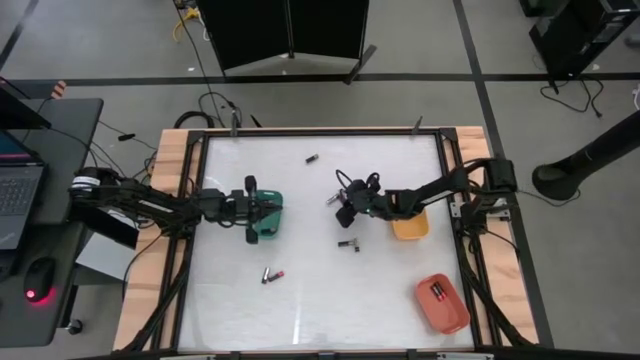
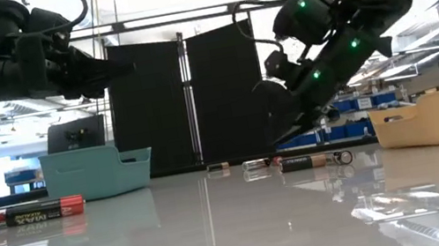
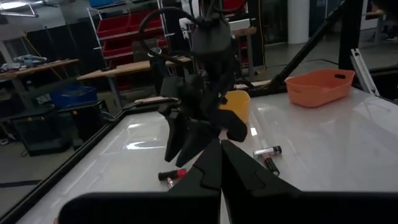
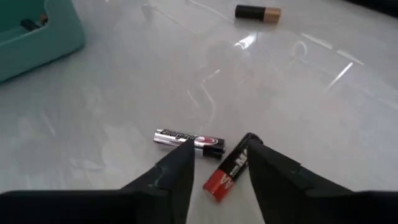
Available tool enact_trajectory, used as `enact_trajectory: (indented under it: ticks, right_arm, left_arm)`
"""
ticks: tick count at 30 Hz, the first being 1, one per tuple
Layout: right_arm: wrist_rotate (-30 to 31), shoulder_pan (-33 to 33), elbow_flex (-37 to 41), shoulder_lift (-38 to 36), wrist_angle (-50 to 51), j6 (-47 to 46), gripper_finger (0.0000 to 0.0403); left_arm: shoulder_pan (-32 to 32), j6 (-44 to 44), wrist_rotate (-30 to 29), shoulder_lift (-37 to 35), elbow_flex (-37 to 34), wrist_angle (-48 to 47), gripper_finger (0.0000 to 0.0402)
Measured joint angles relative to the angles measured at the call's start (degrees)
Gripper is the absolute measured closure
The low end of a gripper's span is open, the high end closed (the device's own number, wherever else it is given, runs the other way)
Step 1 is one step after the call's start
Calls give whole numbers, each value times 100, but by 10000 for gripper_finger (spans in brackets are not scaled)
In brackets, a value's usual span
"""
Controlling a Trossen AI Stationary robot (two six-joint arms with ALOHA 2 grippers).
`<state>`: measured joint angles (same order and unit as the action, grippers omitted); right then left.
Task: Sort batteries
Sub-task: Put the black and red battery into the orange bin
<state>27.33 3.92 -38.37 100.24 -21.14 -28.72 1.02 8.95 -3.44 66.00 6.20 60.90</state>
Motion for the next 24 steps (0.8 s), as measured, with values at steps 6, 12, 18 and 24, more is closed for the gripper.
enact_trajectory:
  ticks: [6, 12, 18, 24]
  right_arm:
    - [4, 2, -2, 193, 34, -138, 208]
    - [6, 2, 0, 248, 197, -242, 213]
    - [24, 52, -9, 376, 242, -248, 229]
    - [26, 92, -11, 363, 338, -136, 253]
  left_arm:
    - [0, 176, -2, 0, 0, -2, 394]
    - [0, 247, -2, 0, 0, 51, 394]
    - [0, 245, -2, 0, 0, 51, 394]
    - [0, 158, 7, 0, 0, 47, 394]
